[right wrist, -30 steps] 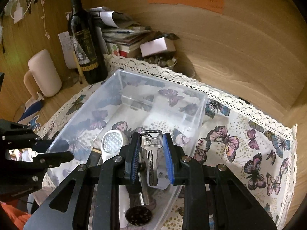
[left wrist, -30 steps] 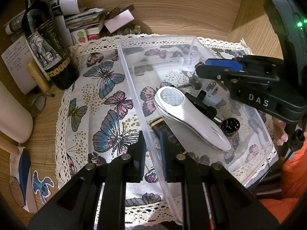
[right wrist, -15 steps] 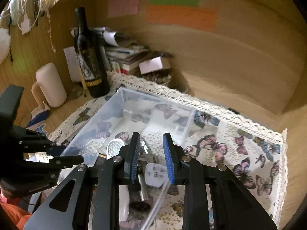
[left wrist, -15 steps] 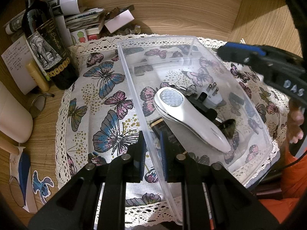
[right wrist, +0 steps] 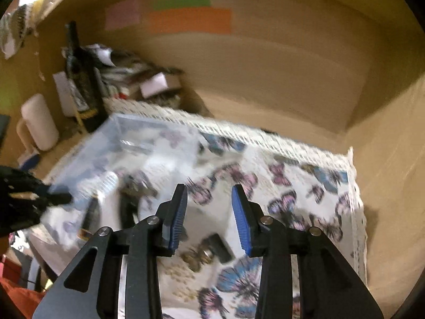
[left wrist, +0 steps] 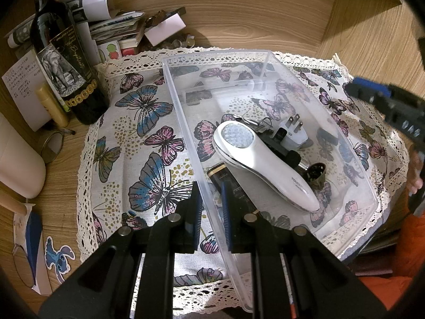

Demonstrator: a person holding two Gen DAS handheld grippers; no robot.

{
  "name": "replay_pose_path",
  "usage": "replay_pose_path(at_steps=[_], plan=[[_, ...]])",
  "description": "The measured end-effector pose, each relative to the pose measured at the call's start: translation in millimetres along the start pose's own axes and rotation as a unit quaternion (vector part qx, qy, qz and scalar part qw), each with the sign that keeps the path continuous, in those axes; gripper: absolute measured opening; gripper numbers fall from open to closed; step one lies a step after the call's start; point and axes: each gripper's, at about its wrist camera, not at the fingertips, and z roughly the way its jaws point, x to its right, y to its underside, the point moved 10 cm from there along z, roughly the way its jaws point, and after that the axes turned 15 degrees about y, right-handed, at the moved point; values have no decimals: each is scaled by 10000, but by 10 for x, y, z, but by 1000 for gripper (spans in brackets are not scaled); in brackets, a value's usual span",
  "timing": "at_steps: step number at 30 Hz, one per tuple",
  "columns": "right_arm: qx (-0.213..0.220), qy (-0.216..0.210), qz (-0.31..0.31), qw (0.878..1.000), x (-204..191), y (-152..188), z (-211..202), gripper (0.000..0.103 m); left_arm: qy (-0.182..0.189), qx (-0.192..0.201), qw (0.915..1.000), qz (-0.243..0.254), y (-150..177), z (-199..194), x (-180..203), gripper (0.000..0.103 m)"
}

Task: Organize rigid objects
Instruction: 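Grasp the small black plug on the cloth with the right gripper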

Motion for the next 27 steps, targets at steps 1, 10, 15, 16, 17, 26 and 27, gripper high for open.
replay_pose_path(at_steps=[1, 10, 15, 16, 17, 26, 27], plan=[[-67, 19, 16, 10000, 19, 49, 35, 32, -1, -1, 10000, 2, -1, 0, 0, 14], [-976, 13, -32, 9952, -10, 639, 530, 34, -1, -4, 10000, 3, 0, 0, -2, 14], [-1054, -50, -194, 9942, -68, 781, 604, 36, -13, -7, 10000, 13, 0, -3, 0, 14], [-1044, -47, -201, 9943, -66, 779, 600, 36, -18, -7, 10000, 15, 7, -6, 3, 14], [-1061, -64, -179, 9942, -61, 776, 597, 36, -19, -8, 10000, 14, 9, -11, 4, 14], [-997, -25, -51, 9950, -16, 712, 537, 24, -9, -11, 10000, 13, 11, -9, 8, 14], [-955, -13, -37, 9954, -7, 685, 514, 24, -9, -8, 10000, 12, 4, -7, 5, 14]])
